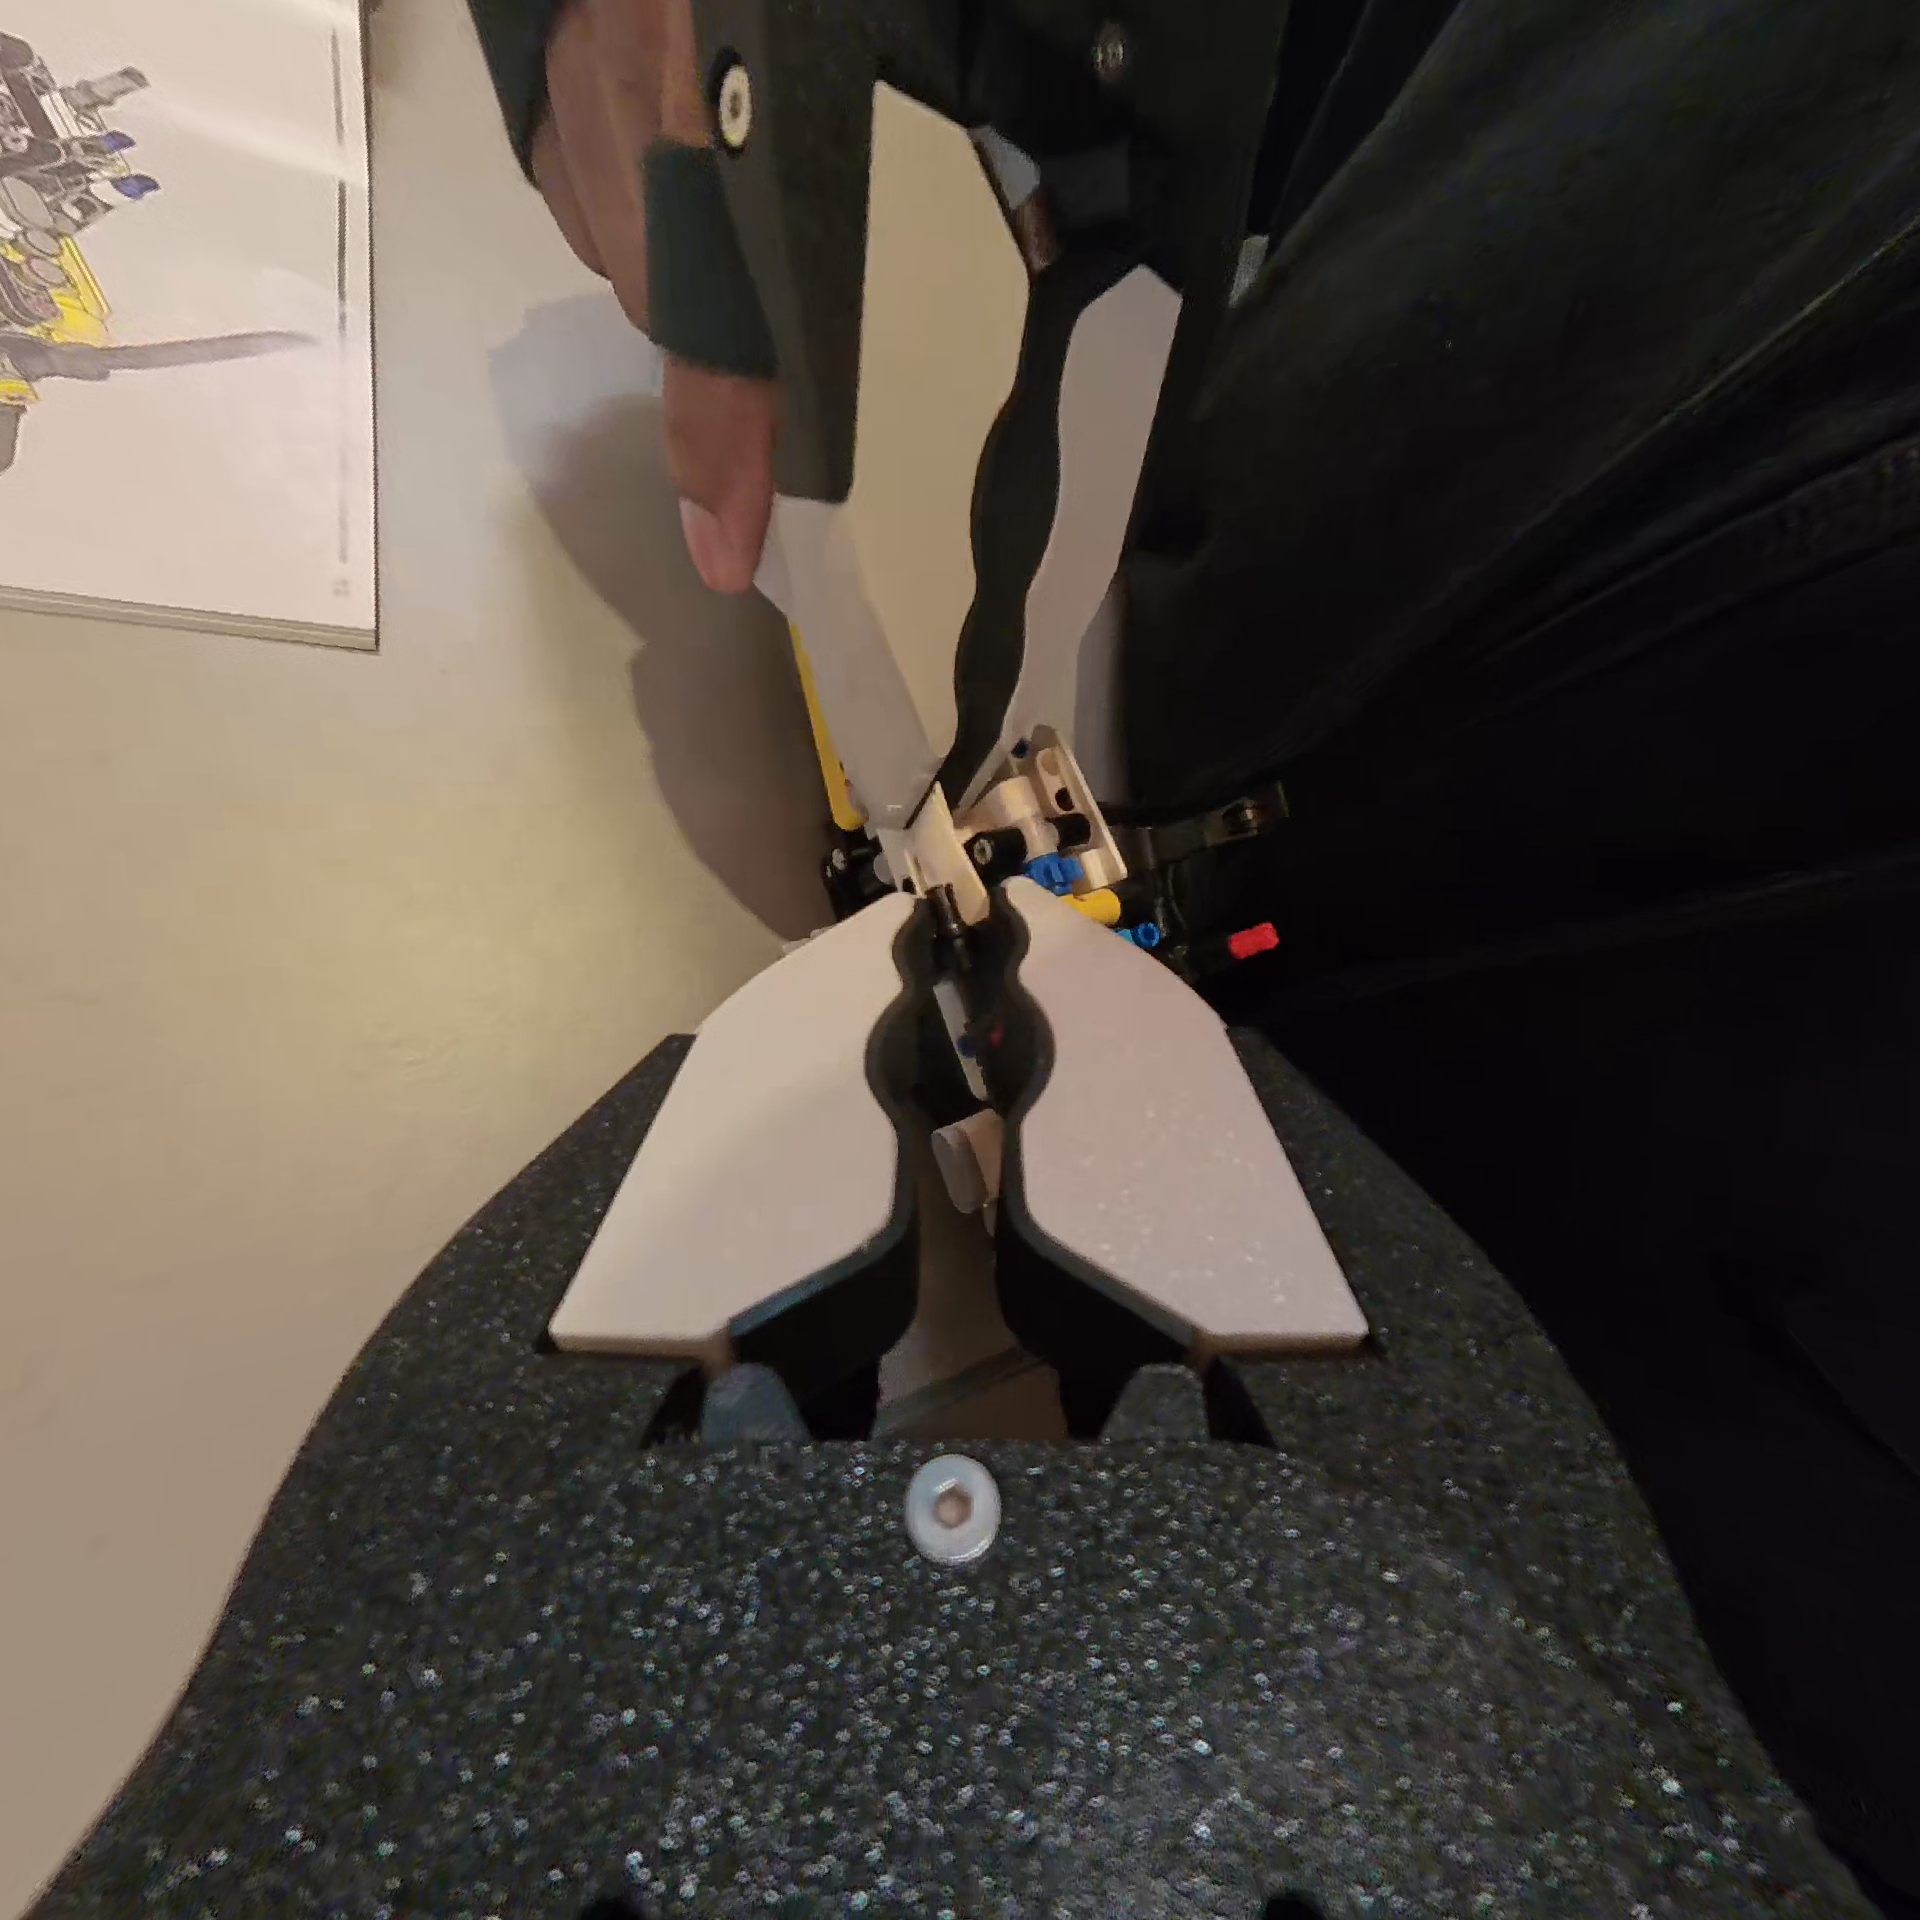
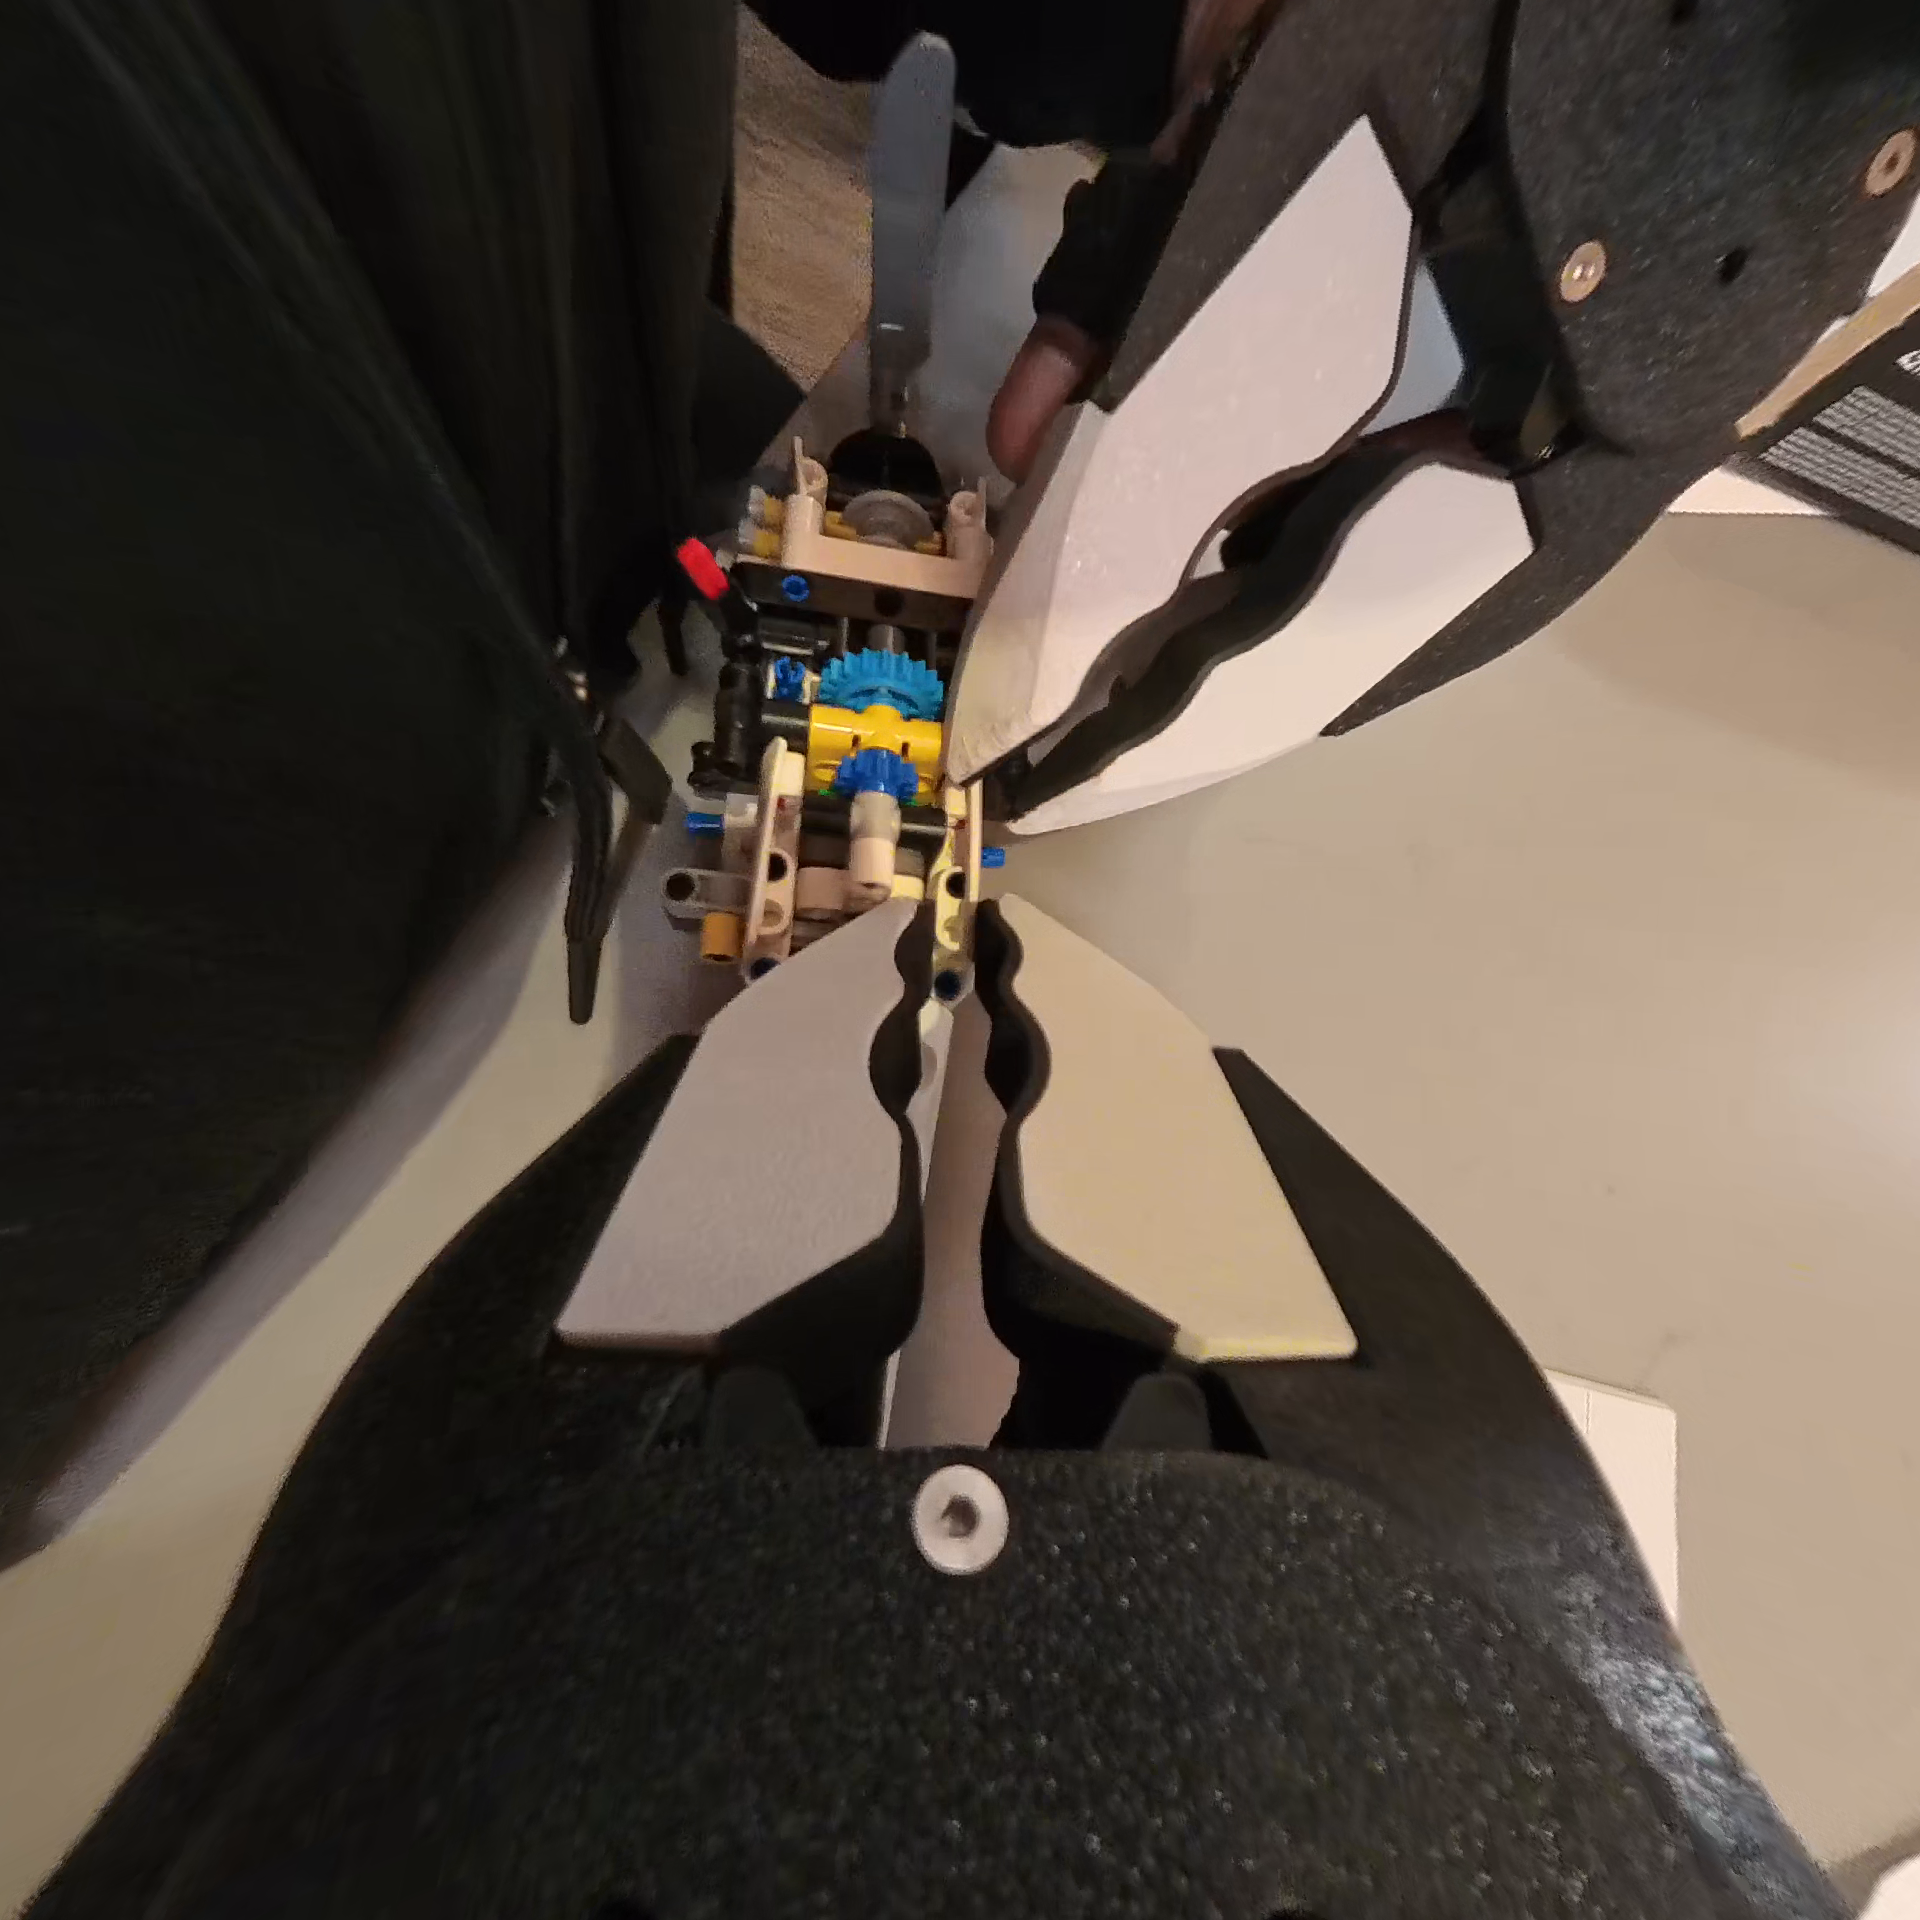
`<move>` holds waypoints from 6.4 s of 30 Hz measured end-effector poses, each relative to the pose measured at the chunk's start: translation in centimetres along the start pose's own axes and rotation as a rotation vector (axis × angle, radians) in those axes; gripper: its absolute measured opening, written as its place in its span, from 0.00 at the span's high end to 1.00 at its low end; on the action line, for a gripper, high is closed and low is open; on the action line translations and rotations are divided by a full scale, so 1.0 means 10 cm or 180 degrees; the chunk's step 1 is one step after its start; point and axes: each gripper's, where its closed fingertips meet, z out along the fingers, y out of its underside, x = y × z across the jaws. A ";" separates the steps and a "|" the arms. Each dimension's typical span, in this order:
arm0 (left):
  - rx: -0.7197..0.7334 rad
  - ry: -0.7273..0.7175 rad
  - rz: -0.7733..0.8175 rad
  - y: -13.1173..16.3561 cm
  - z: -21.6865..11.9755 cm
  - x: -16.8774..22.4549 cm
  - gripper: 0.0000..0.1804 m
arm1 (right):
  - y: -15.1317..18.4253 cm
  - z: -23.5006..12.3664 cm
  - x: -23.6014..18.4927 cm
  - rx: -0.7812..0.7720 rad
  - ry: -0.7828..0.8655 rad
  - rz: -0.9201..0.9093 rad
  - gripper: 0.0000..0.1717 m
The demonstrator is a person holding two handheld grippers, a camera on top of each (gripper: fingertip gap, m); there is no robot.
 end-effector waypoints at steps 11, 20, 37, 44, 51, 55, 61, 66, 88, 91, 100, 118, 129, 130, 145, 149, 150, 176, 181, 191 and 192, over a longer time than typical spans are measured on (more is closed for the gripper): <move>0.0069 -0.0056 0.0078 0.00 0.05 0.06 0.93 | -0.03 -0.03 -0.07 0.0125 0.0142 -0.0033 0.96; 0.0112 -0.0079 0.0100 -0.01 0.10 0.10 0.93 | -0.03 -0.06 -0.13 0.0139 0.0225 -0.0148 0.96; 0.0129 0.0035 0.0351 -0.02 0.13 0.14 0.94 | -0.03 -0.02 -0.21 -0.0086 -0.0595 0.0284 0.95; 0.0119 0.0103 0.0452 -0.02 0.13 0.14 0.94 | -0.04 -0.01 -0.23 -0.0131 -0.0926 0.0397 0.95; 0.0147 0.0124 0.0416 0.01 0.10 0.13 0.93 | -0.08 0.01 -0.17 0.0231 -0.0428 0.0256 0.96; 0.0140 0.0114 0.0399 0.00 0.10 0.11 0.93 | -0.08 0.00 -0.15 0.0336 -0.0256 0.0315 0.97; 0.0099 0.0092 0.0389 -0.02 0.12 0.10 0.93 | -0.07 -0.03 -0.15 0.0259 -0.0120 0.0209 0.97; 0.0106 0.0072 0.0402 -0.03 0.11 0.12 0.93 | -0.08 -0.05 -0.15 0.0215 -0.0058 0.0116 0.97; 0.0211 -0.0053 0.0482 -0.06 0.06 0.12 0.93 | -0.15 -0.10 -0.09 0.0270 0.0309 -0.0127 0.97; 0.0232 -0.0078 0.0501 -0.07 0.06 0.12 0.93 | -0.16 -0.11 -0.09 0.0266 0.0355 -0.0174 0.97; 0.0287 -0.0119 0.0550 -0.09 0.05 0.10 0.93 | -0.16 -0.14 -0.07 0.0287 0.0446 -0.0279 0.97; 0.0145 -0.0292 0.0936 -0.13 0.04 0.06 0.94 | -0.01 -0.11 -0.06 -0.0196 -0.0149 0.0086 0.94; 0.0178 -0.0265 0.1110 -0.08 0.05 0.08 0.94 | -0.03 -0.04 -0.11 -0.0230 -0.0319 0.0101 0.96; 0.0228 -0.0263 0.1056 -0.08 0.03 0.07 0.94 | -0.05 -0.06 -0.09 -0.0128 -0.0235 0.0095 0.96; 0.0282 -0.0253 0.0869 -0.09 0.01 0.09 0.94 | -0.11 -0.10 -0.04 0.0050 0.0320 -0.0149 0.96; 0.0309 -0.0242 0.0817 -0.09 0.01 0.09 0.93 | -0.12 -0.11 -0.04 0.0051 0.0378 -0.0219 0.96; 0.0309 -0.0241 0.0805 -0.09 0.01 0.09 0.93 | -0.12 -0.11 -0.04 0.0055 0.0385 -0.0232 0.96; 0.0210 -0.0546 0.1386 -0.12 0.02 0.13 0.94 | -0.09 -0.08 -0.09 -0.0224 -0.0079 0.0147 0.96; 0.0192 -0.0474 0.1430 -0.09 0.05 0.17 0.94 | -0.10 -0.05 -0.14 -0.0235 -0.0205 0.0110 0.96; 0.0338 -0.0376 0.1038 -0.07 0.01 0.16 0.94 | -0.17 -0.09 -0.08 -0.0011 0.0214 -0.0002 0.96; 0.0342 -0.0382 0.1049 -0.08 0.00 0.17 0.94 | -0.18 -0.10 -0.08 -0.0007 0.0228 -0.0004 0.96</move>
